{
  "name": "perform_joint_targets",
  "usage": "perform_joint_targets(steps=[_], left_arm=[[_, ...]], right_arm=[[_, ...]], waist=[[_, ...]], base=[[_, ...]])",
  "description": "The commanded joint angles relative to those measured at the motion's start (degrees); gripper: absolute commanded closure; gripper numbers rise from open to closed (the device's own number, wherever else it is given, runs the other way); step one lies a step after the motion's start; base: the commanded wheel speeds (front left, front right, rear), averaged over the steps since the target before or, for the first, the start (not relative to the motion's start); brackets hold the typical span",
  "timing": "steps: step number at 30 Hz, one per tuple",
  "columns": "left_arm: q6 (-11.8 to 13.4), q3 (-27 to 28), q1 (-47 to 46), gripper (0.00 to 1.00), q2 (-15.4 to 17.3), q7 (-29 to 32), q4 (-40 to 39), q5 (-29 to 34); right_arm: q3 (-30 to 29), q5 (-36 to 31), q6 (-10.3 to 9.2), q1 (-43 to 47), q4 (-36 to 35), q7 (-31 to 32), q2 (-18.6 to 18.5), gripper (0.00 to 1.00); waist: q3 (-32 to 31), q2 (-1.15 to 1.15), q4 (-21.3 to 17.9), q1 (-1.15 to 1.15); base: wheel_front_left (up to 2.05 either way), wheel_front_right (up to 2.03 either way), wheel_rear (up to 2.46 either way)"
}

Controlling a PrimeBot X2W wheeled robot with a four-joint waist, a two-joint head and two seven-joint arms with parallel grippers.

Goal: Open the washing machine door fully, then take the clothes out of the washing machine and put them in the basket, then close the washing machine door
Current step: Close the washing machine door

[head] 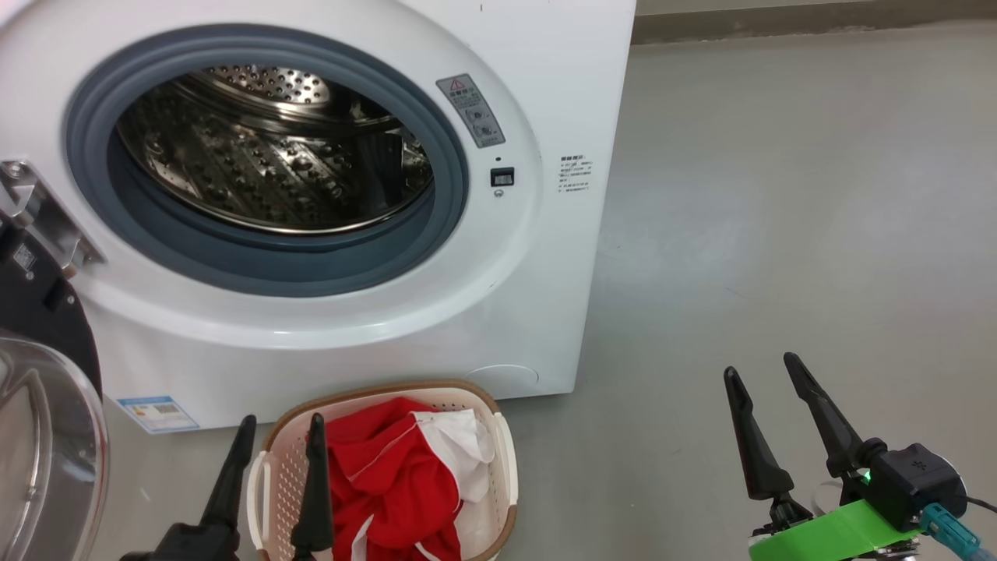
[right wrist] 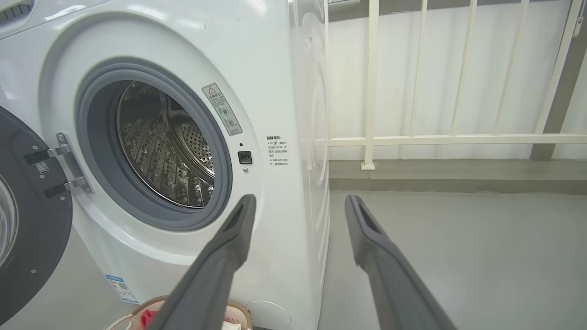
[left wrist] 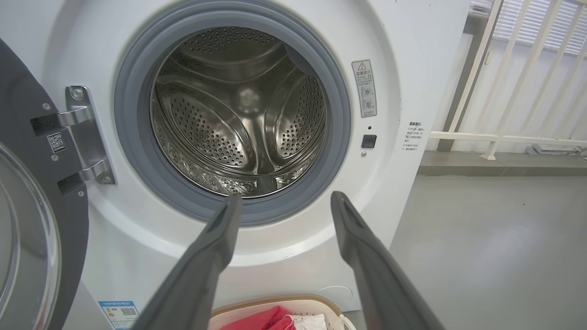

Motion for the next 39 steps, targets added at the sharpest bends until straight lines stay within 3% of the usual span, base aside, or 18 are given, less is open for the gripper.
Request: perform_joint_targets(steps=[1,20,31,39], left_arm=[[0.59,1.61,-0.98,0.00,0.90,-0.69,-1.84,0.70],[0.10,0.58,-1.46,0.00,1.84,-0.69,-2.85,0.76],[1.96,-0.28,-1.58,0.00,2.31,-0.22,-2.44,2.76],[2.43,-0.72,-1.59,0.00,2.27,-0.42,-4.13,2.99]], right_arm=[[1.35,0.26,0.36,-1.17,-1.70,-0.36,-0.22,0.00],[1.61,0.17,0.36,-1.59,-1.61,-0.36,-0.22,0.00],[1.67,-0.13,0.36,-1.31,-1.65,-0.36,-0.22,0.00],[2.21,-0.33,0.36,-1.26,-1.76,-0.36,-0.22,0.00]], waist=[[0.38,0.00,0.28,0.00],[1.06,0.00,0.79,0.00],[0.68,0.00,1.36,0.00],[0.29,0.00,3.82,0.00]], base=[[-0.71,0.62,0.10],[-1.48,1.43,0.05],[-0.33,0.33,0.00],[0.00,0.00,0.00]])
